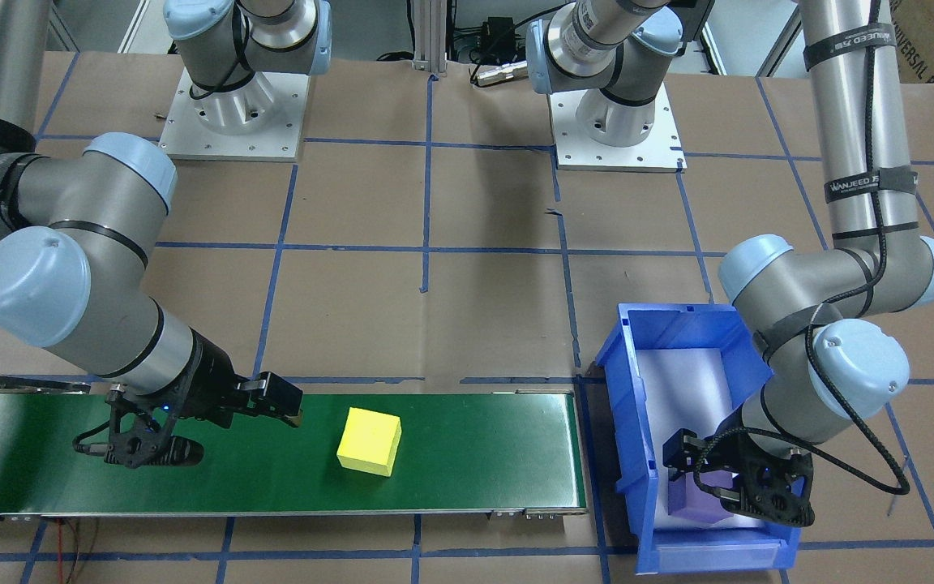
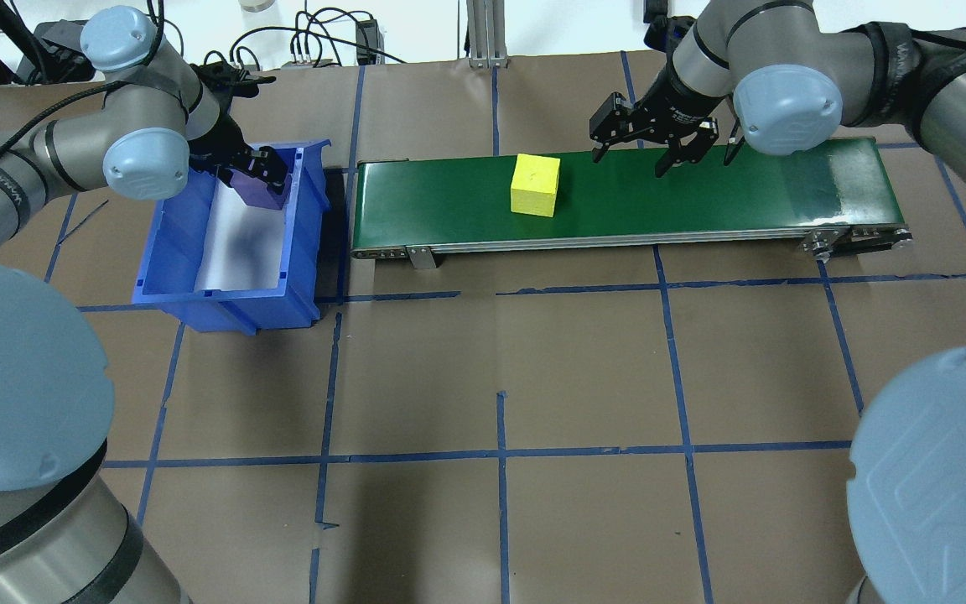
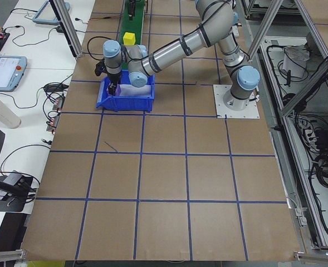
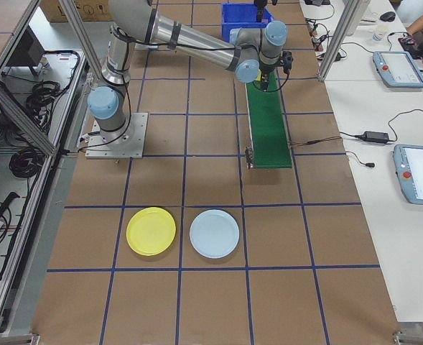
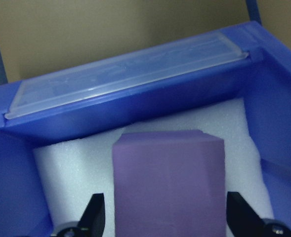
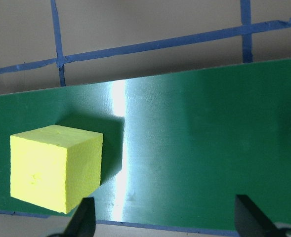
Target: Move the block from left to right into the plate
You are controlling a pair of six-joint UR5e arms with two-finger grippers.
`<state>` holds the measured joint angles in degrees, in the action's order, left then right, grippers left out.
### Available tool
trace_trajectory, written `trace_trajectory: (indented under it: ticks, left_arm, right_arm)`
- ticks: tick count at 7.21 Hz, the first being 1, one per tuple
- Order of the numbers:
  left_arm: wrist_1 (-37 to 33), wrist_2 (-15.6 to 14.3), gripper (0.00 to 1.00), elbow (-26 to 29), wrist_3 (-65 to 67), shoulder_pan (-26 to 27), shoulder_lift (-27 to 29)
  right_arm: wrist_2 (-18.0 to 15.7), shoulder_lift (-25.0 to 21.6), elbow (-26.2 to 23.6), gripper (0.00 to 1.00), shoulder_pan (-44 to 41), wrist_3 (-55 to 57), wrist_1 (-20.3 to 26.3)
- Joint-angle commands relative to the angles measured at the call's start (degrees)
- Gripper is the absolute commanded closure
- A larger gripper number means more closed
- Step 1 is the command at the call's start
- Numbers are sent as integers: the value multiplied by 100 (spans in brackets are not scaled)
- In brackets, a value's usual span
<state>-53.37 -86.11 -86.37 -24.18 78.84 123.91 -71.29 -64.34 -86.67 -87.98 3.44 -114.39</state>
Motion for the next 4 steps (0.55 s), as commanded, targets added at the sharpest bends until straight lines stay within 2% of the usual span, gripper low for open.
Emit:
trace_trajectory:
  ticks: [1, 3, 4]
  left_arm:
    - [90, 7, 54, 33, 1, 0, 20]
    - [-24, -20, 54, 42, 1, 0, -321]
    - [-381, -11, 53, 68, -8, 0, -732]
  right_arm:
    - [150, 88, -8, 0, 0, -1, -13]
    - [203, 176, -17, 0, 0, 8, -13]
    - [238, 202, -8, 0, 0, 16, -13]
